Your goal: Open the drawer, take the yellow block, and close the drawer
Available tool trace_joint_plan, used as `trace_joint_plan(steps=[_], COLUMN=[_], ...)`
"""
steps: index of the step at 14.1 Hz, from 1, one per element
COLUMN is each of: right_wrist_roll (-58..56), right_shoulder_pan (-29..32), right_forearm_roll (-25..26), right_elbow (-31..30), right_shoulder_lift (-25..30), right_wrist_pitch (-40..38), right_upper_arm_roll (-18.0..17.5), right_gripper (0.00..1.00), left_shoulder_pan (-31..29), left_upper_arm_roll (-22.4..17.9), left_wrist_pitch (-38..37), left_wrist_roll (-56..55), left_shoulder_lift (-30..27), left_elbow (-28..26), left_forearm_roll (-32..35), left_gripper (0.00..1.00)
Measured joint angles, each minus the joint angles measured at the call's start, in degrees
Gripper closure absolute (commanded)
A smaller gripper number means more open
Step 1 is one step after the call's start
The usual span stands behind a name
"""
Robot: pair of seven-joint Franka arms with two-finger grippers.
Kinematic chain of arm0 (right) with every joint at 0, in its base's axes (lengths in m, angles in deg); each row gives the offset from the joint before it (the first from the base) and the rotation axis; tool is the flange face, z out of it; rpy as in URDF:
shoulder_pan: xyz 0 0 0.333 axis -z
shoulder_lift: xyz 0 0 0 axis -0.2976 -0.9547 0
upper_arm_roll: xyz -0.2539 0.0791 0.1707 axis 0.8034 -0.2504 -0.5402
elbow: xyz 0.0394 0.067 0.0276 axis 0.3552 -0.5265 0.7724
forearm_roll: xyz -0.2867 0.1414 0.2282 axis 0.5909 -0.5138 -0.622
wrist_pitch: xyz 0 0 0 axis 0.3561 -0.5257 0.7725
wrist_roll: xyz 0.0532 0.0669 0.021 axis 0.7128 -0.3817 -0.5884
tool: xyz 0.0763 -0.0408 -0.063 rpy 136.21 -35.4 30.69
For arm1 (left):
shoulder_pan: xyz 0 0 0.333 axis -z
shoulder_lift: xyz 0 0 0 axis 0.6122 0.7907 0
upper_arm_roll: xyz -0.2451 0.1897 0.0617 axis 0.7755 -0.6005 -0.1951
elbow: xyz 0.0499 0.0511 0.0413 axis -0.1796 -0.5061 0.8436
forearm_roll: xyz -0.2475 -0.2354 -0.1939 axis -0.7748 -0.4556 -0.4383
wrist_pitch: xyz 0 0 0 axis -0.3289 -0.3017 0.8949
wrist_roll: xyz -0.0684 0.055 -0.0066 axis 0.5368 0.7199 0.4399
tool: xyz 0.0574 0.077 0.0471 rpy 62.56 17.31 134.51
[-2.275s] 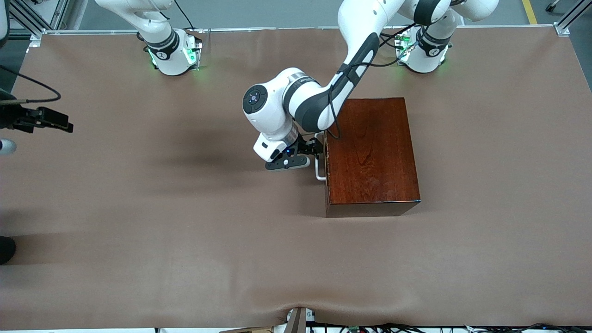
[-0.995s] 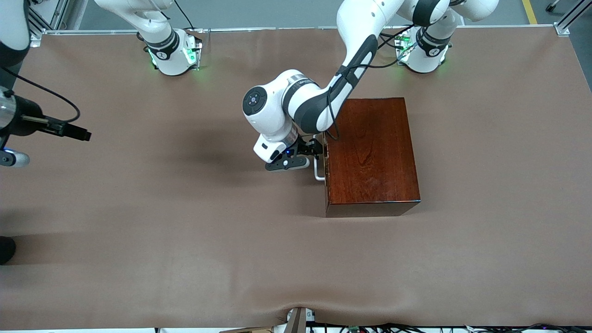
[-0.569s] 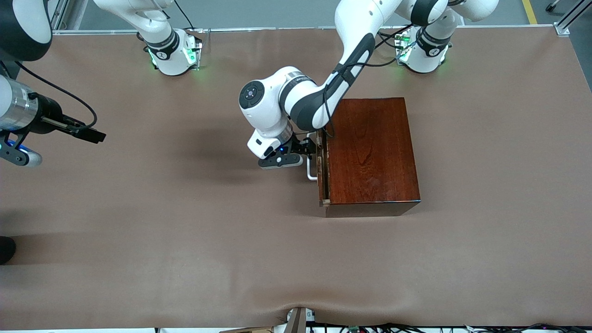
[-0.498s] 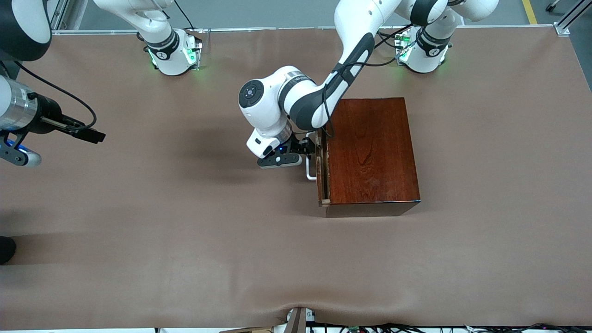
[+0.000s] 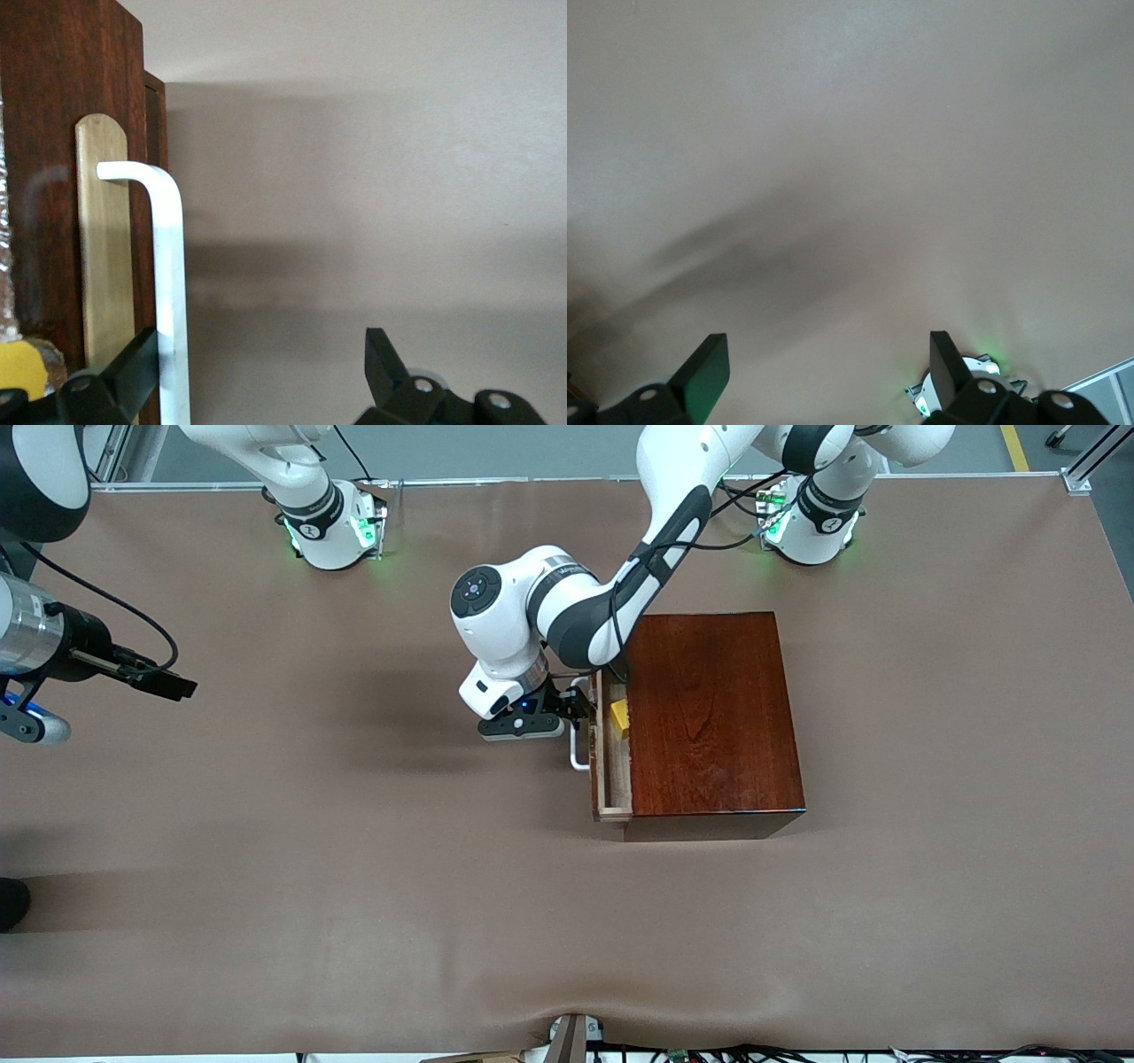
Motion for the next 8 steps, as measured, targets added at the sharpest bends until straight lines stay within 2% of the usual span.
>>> trace_joint_plan(steps=[8], right_wrist_roll=[0.00], right_shoulder_pan=[0.04], right_forearm_roll=[-0.01], right_elbow=[0.00], right_shoulder_lift=[0.00], right_wrist_pitch=[0.00], right_upper_arm_roll=[0.06], right_gripper=[0.00], left_shoulder_pan=[0.10], left_upper_arm_roll=[1.07], left_wrist_pitch=[4.83], left_wrist_roll=[-2.75], left_shoulder_lift=[0.05], left_elbow=[0.00], left_forearm_roll=[-0.05], left_gripper=[0.00])
